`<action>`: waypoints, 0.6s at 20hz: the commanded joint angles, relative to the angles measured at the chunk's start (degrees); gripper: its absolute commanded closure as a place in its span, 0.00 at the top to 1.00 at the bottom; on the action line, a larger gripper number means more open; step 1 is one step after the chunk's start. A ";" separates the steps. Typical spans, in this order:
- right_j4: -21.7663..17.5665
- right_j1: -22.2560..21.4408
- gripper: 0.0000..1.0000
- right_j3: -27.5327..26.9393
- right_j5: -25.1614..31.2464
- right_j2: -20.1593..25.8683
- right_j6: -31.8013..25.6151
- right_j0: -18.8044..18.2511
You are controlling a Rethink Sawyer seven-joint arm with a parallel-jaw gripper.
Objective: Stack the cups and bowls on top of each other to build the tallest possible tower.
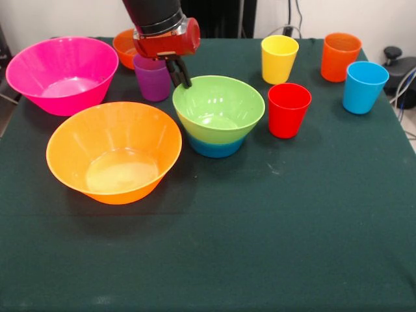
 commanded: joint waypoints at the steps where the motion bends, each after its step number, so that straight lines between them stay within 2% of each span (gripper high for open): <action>1: -4.89 0.52 0.00 1.68 -2.16 -1.04 -1.37 2.51; 3: -4.77 0.59 0.00 1.59 -2.05 -0.96 -1.40 2.46; 4: -4.70 0.56 1.00 1.56 -2.00 -0.96 -1.35 2.48; 12: -4.70 0.50 1.00 1.78 -2.34 -1.04 -1.06 2.53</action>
